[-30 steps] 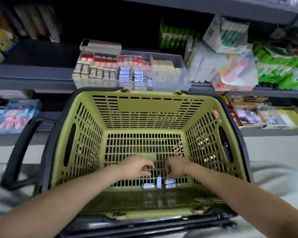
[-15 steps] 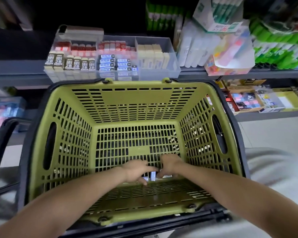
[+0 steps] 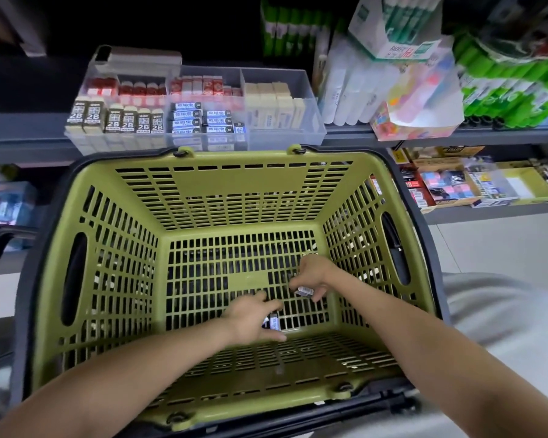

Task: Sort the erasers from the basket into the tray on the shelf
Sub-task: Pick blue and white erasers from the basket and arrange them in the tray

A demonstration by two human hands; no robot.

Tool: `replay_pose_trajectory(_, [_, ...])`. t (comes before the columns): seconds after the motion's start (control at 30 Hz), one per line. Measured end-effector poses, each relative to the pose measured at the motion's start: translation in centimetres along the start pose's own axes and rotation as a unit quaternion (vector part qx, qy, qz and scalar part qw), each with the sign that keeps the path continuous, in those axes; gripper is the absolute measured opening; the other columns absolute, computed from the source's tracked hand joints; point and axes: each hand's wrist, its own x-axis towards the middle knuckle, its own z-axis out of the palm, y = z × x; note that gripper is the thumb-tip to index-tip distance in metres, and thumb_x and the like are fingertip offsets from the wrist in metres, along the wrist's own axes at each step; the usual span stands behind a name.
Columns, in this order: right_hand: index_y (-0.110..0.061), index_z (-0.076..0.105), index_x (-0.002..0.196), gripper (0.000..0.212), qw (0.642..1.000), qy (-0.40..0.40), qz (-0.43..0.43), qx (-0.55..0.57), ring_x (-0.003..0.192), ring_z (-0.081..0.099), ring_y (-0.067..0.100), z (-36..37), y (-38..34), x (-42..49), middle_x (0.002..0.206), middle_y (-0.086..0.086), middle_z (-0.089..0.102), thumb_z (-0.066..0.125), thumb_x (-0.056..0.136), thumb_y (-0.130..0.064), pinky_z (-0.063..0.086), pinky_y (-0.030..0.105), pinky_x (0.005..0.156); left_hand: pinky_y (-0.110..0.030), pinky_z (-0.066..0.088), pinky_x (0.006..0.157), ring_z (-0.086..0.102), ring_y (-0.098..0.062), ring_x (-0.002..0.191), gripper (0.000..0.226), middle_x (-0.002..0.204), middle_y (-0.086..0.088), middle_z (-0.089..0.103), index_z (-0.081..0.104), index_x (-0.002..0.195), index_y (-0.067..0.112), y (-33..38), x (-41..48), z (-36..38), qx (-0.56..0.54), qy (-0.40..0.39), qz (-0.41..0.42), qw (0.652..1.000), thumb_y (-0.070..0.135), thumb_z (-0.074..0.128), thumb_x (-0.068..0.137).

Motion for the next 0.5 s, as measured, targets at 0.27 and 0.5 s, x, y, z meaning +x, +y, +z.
replay_pose_trajectory(0.27, [-0.004, 0.047, 0.119, 0.043, 0.998, -0.014, -0.022, 0.057, 0.073, 0.068, 0.024, -0.9, -0.3, -0.3, 0.112, 0.017, 0.056, 0.067, 0.085, -0.021, 0.058, 0.025, 0.059, -0.028, 0.052, 0.076, 0.057, -0.021, 0.100, 0.052, 0.120, -0.002, 0.054, 0.050, 0.126, 0.025, 2.3, 1.3, -0.1, -0.058, 0.031, -0.111, 0.992, 0.036, 0.071, 0.080])
replay_pose_trajectory(0.5, [-0.007, 0.052, 0.101, 0.027, 0.972, -0.024, -0.100, 0.210, 0.061, 0.063, 0.016, -3.4, -2.0, -2.2, 0.088, 0.012, 0.063, 0.068, 0.084, -0.020, 0.058, 0.024, 0.063, -0.028, 0.050, 0.060, 0.060, -0.021, 0.076, 0.017, 0.089, -0.010, 0.059, 0.055, 0.104, 0.012, -0.4, -0.3, -5.8, -0.715, -0.004, -0.187, 0.674, 0.007, 0.052, 0.088])
